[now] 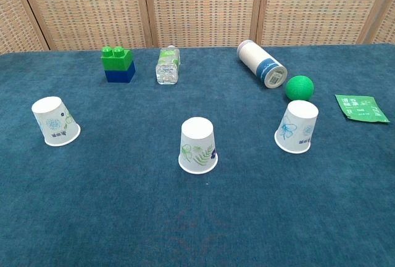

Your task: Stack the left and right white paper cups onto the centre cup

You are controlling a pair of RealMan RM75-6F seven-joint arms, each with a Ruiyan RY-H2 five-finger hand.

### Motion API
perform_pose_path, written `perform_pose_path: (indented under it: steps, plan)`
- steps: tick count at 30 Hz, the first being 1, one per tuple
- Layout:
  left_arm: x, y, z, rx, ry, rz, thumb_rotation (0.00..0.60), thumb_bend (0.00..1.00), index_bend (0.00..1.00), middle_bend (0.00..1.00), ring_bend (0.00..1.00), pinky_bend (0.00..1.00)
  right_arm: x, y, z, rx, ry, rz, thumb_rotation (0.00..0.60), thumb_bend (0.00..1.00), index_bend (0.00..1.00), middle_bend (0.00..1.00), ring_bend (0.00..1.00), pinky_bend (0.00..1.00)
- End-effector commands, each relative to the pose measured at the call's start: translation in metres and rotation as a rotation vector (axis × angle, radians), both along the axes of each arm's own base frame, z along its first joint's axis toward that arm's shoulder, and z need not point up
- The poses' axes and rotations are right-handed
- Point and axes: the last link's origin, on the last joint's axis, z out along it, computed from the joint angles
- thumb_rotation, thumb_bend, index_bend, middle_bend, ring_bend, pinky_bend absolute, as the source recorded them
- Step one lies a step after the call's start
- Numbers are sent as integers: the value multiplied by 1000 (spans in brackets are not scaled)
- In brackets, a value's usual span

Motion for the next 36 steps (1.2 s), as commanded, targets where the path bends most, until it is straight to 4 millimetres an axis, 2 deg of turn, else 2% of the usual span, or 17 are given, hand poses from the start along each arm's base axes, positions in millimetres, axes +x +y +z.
perform_pose_path:
  steps: [1, 5, 10, 15, 18, 20, 21, 24, 29, 36]
  plan:
    - [-1, 0, -1, -10, -1, 4, 600, 177, 0, 0, 0, 0, -3, 1, 0, -6, -7, -6, 600, 0, 0, 0, 0, 0]
    - [-1, 1, -2, -12, 0, 10, 600, 176, 0, 0, 0, 0, -3, 1, -1, 8, -27, 0, 600, 0, 0, 0, 0, 0]
    - [-1, 1, -3, -14, 4, 14, 600, 177, 0, 0, 0, 0, 9, -12, -5, 83, -93, 30, 600, 0, 0, 0, 0, 0]
    - [-2, 5, -6, -26, 12, 20, 600, 177, 0, 0, 0, 0, 40, -52, -17, 283, -194, 61, 600, 0, 23, 10, 0, 0]
    - [-3, 8, -7, -29, 12, 33, 600, 176, 0, 0, 0, 0, 60, -88, -34, 369, -176, 51, 600, 0, 39, 34, 0, 0]
    - [-7, 12, -6, -26, 11, 50, 600, 177, 0, 0, 0, 0, 76, -110, -58, 470, -169, 14, 600, 0, 46, 48, 0, 0]
    - [-7, 14, -6, -25, 11, 55, 600, 177, 0, 0, 0, 0, 79, -118, -63, 485, -165, 1, 600, 0, 58, 60, 0, 3]
    - [-9, 17, -6, -18, 13, 68, 600, 176, 0, 0, 0, 0, 88, -133, -78, 512, -162, -30, 600, 4, 116, 118, 0, 32]
    - [-15, 25, -7, -18, 22, 103, 600, 177, 0, 0, 0, 0, 102, -156, -113, 529, -138, -48, 600, 106, 138, 174, 17, 148]
    - [-19, 31, -8, -28, 20, 130, 600, 176, 0, 0, 0, 0, 103, -167, -134, 535, -104, -69, 600, 196, 193, 231, 84, 258]
